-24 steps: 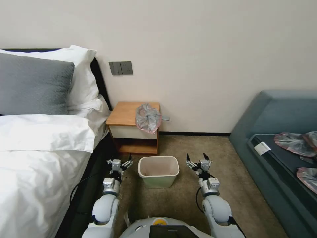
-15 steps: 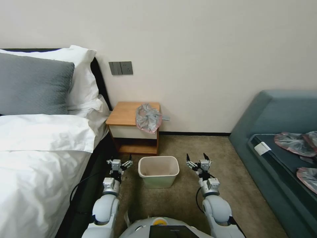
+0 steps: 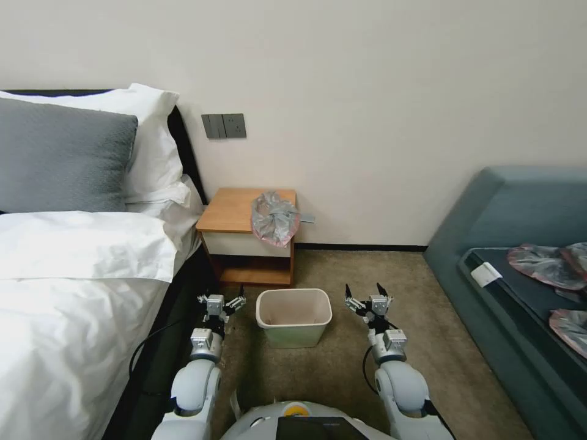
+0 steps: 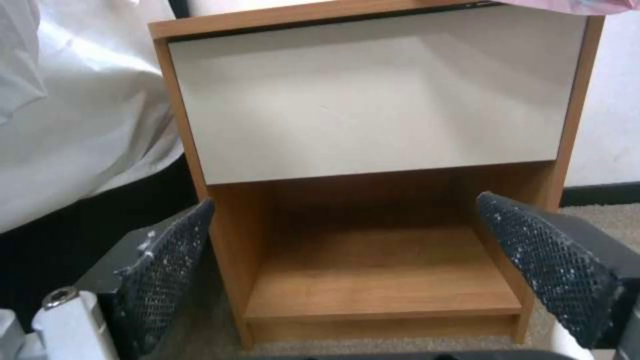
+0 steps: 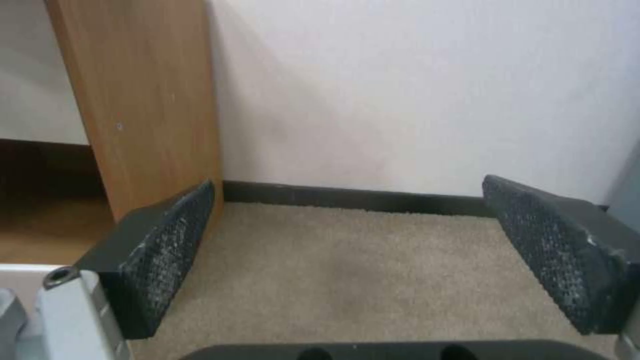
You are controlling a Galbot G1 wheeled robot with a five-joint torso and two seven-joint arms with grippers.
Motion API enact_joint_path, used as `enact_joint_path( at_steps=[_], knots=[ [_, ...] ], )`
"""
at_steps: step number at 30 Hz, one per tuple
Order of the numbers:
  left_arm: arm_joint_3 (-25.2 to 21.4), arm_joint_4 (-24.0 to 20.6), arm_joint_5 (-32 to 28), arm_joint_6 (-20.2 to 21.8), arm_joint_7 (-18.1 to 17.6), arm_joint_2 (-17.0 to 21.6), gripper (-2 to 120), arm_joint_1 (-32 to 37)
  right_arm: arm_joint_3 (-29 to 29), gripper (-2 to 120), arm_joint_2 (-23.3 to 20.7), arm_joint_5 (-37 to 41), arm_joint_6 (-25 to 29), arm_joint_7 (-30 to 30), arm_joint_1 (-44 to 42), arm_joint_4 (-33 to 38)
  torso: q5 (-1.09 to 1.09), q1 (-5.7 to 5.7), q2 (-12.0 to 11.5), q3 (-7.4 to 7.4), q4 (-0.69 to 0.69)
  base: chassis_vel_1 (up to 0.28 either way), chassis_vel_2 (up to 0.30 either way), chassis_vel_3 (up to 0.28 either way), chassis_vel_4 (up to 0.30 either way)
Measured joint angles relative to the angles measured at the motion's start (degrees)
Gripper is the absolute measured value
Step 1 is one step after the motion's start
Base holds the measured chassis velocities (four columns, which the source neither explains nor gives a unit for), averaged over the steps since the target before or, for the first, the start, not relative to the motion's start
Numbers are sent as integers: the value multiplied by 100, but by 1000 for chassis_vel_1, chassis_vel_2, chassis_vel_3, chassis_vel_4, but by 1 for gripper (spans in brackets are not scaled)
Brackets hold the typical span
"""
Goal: Pick up the garbage bag from the table and place it over the trash can.
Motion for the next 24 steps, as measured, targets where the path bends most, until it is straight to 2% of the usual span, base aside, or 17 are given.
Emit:
enact_joint_path(
  at_steps=[24],
  knots=[
    [0,0,0,0,0,0,100,0,0,100,0,0,0,0,0,0,0,0,0,0,0,0,0,0,0]
  ],
)
